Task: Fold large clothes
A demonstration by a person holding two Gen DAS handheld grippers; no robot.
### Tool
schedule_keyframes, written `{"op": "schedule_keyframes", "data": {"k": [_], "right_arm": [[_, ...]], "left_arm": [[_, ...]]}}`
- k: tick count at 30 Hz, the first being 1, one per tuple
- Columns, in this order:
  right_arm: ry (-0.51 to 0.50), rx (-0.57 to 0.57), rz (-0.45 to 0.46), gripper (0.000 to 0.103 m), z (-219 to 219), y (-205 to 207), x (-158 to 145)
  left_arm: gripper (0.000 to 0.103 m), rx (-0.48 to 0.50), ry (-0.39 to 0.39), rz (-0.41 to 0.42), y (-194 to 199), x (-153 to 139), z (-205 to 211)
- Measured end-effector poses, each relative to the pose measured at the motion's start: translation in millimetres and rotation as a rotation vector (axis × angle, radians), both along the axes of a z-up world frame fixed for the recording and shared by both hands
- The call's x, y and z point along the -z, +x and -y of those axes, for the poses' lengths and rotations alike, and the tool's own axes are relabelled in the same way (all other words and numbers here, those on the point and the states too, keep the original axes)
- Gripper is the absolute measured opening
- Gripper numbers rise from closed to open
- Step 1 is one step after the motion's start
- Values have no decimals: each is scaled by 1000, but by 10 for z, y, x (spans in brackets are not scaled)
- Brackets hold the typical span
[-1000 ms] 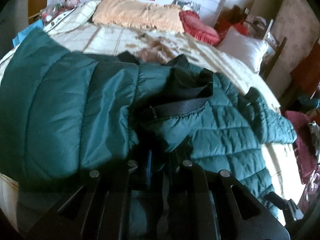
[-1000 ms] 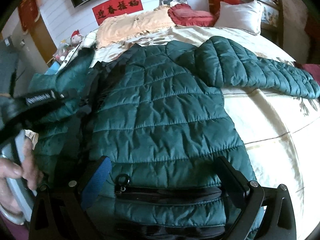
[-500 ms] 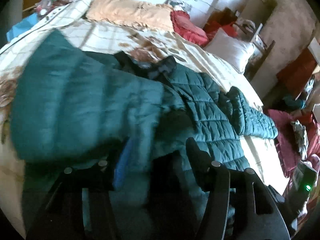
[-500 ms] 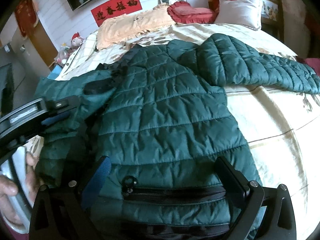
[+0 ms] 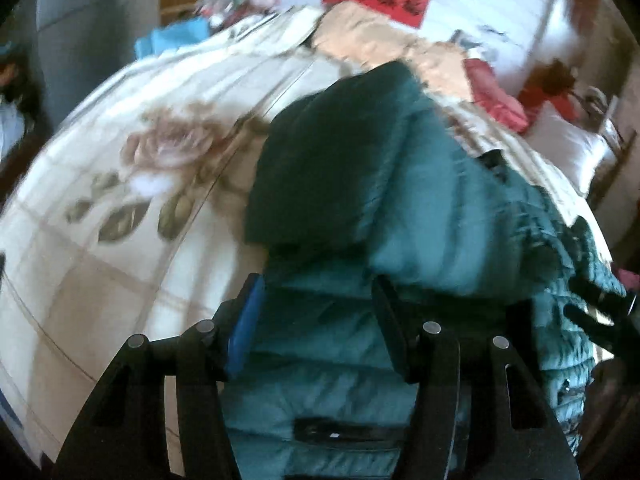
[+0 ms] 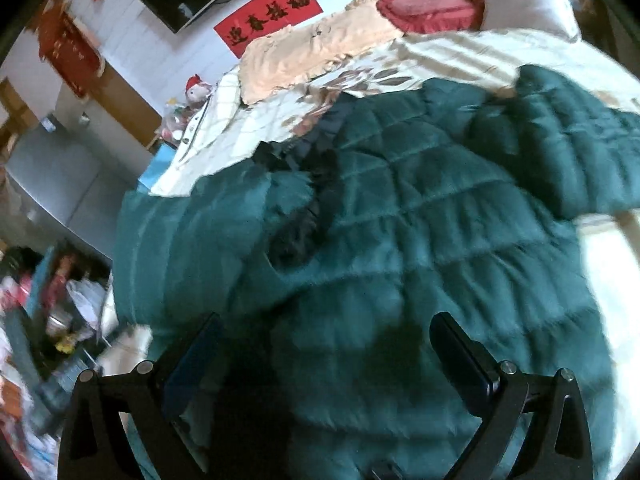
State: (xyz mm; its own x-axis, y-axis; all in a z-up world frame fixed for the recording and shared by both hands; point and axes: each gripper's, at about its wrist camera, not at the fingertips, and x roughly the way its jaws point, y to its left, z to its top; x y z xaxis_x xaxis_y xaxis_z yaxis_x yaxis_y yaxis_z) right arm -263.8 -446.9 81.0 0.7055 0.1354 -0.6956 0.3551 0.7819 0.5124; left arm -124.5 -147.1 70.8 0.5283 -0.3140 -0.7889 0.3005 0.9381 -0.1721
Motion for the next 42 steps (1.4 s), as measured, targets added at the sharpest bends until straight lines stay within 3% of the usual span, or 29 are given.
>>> {"op": "schedule_keyframes", "data": {"k": [7,9,11,15,17,19,25,33,38,42], "right_arm": [[-24,-30,-65,103,-62,598,183],[-63,-26,-56,95,-95,707,178],[-90,-40,-51,58,-106,789,158],[-161,-66,-47,22,-123,852,73],[-244,-65,-19,18,-106,797,-79],[-336,-27,20,16,-39,716,-261],[-405,98,40,13,369,526,-498],[-449,171,-111,12,666,526,-34],[-485,179,-66,12,713,465,-203],[-531,135,-123,12,754,675,-55]], "left_arm": [[56,-48,19,-41,108,307,-40],[56,-52,12,-41,124,320,-36],[56,-66,-5,-51,177,327,-53],[58,-102,-50,-85,248,387,-136],[64,-118,-62,-88,245,406,-172],[65,-122,-70,-81,244,405,-184],[66,-127,-52,-51,227,424,-157],[68,-122,-50,-41,218,363,-166],[68,-120,-42,12,248,92,-162],[68,-102,-54,51,314,-141,-33]]}}
